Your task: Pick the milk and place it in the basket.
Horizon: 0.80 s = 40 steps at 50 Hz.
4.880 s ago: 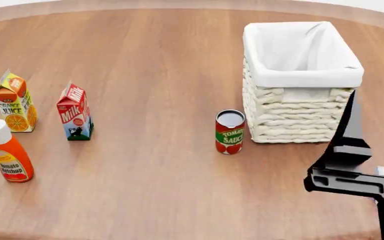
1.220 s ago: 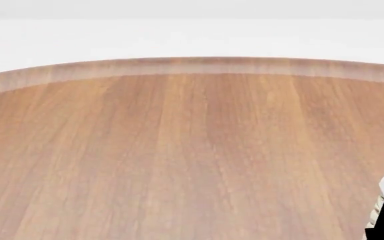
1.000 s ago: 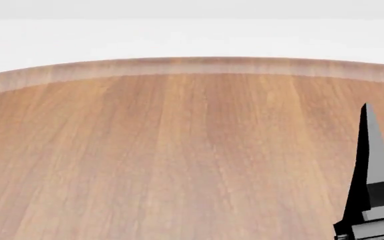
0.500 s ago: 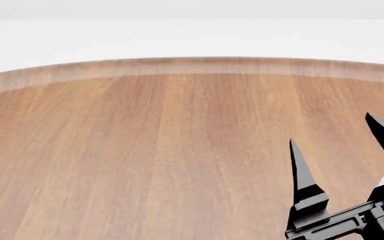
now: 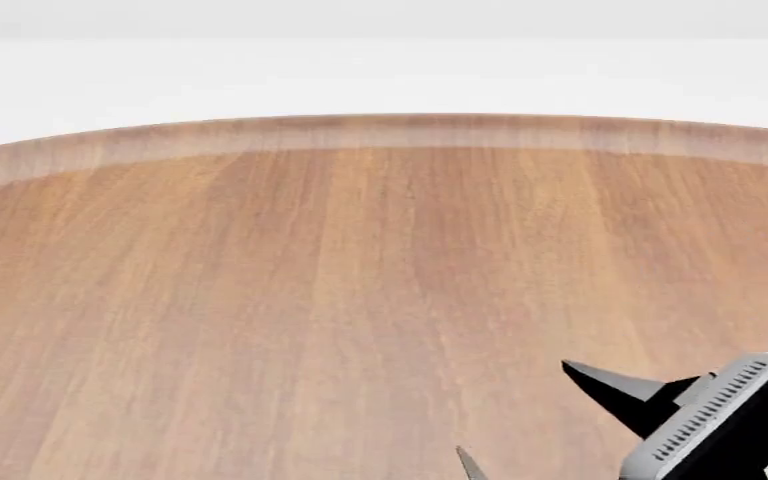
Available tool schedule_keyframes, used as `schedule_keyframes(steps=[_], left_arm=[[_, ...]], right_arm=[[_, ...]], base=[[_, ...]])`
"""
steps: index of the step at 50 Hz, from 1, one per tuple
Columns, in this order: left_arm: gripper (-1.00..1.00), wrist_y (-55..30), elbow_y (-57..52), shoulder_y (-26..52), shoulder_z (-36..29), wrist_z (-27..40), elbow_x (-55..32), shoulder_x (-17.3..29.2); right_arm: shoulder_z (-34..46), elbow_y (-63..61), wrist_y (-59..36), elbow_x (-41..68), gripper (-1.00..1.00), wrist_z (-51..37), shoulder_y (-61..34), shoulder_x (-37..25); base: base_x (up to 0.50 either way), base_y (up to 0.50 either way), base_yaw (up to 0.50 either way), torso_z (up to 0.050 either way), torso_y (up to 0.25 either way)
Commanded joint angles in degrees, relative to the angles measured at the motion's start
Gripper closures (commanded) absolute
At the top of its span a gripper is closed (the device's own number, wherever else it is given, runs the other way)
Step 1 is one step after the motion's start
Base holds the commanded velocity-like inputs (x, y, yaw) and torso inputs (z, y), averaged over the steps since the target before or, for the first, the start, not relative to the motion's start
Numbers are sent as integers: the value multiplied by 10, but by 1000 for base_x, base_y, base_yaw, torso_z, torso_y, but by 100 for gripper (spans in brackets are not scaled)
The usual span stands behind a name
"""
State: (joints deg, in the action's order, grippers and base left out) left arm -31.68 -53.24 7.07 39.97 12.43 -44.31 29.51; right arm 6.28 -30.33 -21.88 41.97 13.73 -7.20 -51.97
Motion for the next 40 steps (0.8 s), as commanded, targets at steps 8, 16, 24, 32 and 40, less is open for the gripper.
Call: schedule_keyframes(steps=[8, 16, 24, 32, 40], left_arm=[[-100, 5, 1, -1, 7, -9, 13, -7], [-100, 8, 2, -4, 5, -8, 15, -7], [-100, 11, 3, -7, 7, -8, 13, -7], [-100, 13, 3, -10, 6, -7, 14, -6], [-100, 15, 3, -11, 7, -6, 12, -5]], right_arm=[[77, 31, 0, -60, -100, 89, 4, 11], [95, 38, 13, -76, -100, 106, 17, 11], [106, 46, 18, -83, -100, 116, 20, 13], [117, 48, 22, -93, -100, 123, 24, 13], [129, 48, 25, -98, -100, 135, 18, 17]], base=[[0, 0, 0, 0, 0], [0, 0, 0, 0, 0], [0, 0, 0, 0, 0], [0, 0, 0, 0, 0], [0, 0, 0, 0, 0]])
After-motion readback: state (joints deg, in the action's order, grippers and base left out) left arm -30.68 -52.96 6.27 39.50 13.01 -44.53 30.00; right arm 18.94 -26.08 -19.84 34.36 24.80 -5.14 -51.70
